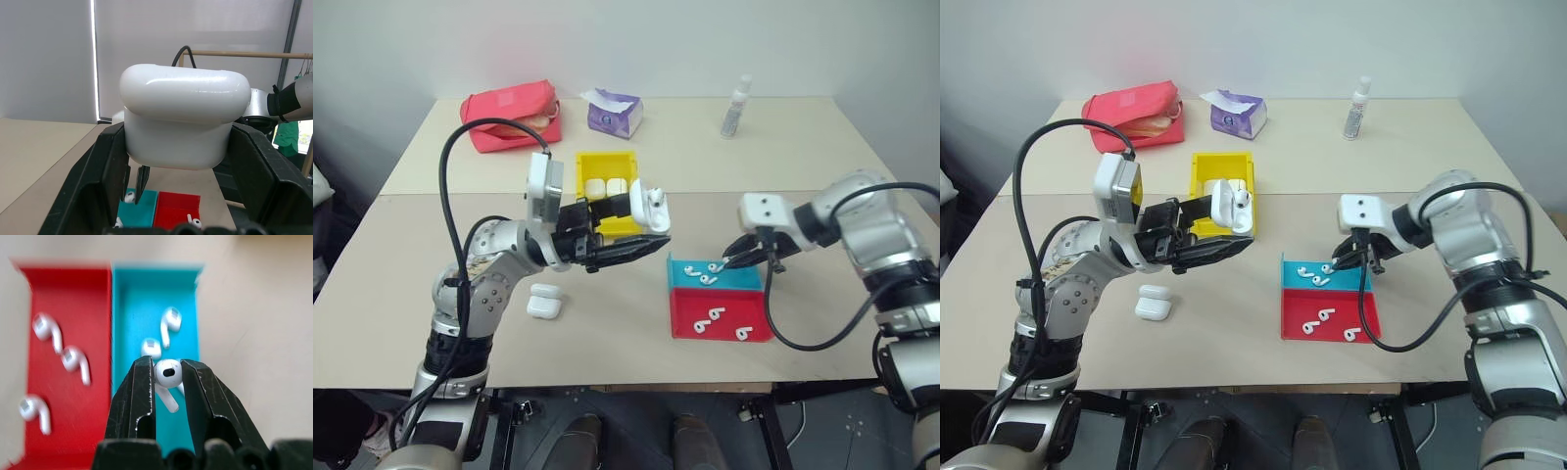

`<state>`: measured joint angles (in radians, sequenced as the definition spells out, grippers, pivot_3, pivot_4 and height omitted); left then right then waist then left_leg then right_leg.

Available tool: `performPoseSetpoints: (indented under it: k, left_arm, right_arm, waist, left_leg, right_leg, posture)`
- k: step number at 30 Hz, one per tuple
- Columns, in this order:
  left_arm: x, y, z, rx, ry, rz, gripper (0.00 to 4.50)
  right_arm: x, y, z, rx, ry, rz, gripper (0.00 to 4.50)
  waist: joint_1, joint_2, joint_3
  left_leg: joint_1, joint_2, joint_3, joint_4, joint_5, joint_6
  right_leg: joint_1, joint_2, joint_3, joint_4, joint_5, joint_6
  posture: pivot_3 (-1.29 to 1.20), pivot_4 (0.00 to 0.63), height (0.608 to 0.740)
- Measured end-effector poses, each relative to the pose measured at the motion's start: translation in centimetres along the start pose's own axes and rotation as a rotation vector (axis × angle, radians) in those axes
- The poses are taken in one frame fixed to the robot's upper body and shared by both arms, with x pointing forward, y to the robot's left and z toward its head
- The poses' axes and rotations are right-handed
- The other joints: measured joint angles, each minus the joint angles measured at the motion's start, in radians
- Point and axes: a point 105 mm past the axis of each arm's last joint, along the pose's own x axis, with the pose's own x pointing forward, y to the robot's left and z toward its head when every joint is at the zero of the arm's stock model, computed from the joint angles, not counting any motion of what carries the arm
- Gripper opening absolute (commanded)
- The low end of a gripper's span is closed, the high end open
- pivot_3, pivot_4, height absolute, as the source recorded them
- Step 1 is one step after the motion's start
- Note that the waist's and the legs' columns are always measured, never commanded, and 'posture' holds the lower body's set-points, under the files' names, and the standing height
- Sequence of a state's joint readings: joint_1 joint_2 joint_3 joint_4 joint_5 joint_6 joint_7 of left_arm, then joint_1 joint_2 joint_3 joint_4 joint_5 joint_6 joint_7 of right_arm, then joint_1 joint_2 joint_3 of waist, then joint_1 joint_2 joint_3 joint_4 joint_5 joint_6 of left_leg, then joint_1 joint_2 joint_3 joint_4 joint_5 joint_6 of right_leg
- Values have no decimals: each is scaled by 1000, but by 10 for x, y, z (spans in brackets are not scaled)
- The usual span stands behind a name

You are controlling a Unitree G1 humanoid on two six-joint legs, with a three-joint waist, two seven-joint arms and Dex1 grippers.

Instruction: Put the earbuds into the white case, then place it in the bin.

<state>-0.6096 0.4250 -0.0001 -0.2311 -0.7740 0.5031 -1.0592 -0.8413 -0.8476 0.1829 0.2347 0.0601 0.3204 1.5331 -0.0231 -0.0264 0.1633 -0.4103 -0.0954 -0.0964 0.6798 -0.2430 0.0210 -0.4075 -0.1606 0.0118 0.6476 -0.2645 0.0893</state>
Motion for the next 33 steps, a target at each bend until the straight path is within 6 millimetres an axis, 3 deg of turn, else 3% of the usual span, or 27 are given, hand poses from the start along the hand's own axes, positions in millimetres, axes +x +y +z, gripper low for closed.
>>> performPoseSetpoints:
  k: [3,7,10,13,23,33]
  left_arm:
    - [1,2,2,2,-1,-12,2817]
    - [3,6,-1,-17,-6,-14,2817]
    - [7,7,-1,-13,-3,-28,2817]
    - [8,10,-5,-31,-4,-30,2817]
    - [16,16,-2,-10,-12,-31,2817]
    - [15,18,-2,-8,-13,-16,2817]
  right_arm:
    - [-16,3,29,12,-212,-99,602]
    - [-42,-2,83,105,-646,-277,602]
    - [-55,6,107,212,-852,-288,602]
    - [-57,18,125,308,-977,-243,602]
    - [-34,53,145,419,-1040,-123,602]
    - [-19,59,140,437,-959,-124,602]
  waist:
    - [3,0,0]
    - [5,0,0]
    - [10,0,0]
    - [10,0,0]
    - [8,0,0]
    - [7,0,0]
  left_leg:
    - [1,0,0,0,0,0]
    - [2,0,0,0,0,0]
    - [1,0,0,0,0,0]
    - [1,0,0,0,0,1]
    - [1,0,0,0,0,1]
    - [1,0,0,0,0,1]
  right_leg:
    - [0,0,1,0,0,0]
    - [1,0,1,0,0,0]
    - [2,0,1,1,0,-1]
    - [1,0,0,1,1,0]
    - [1,0,0,2,1,0]
    - [1,0,0,2,1,0]
  posture:
    - [0,150,740]
    - [0,150,740]
    - [0,150,740]
    - [0,150,740]
    - [0,150,740]
    - [0,150,740]
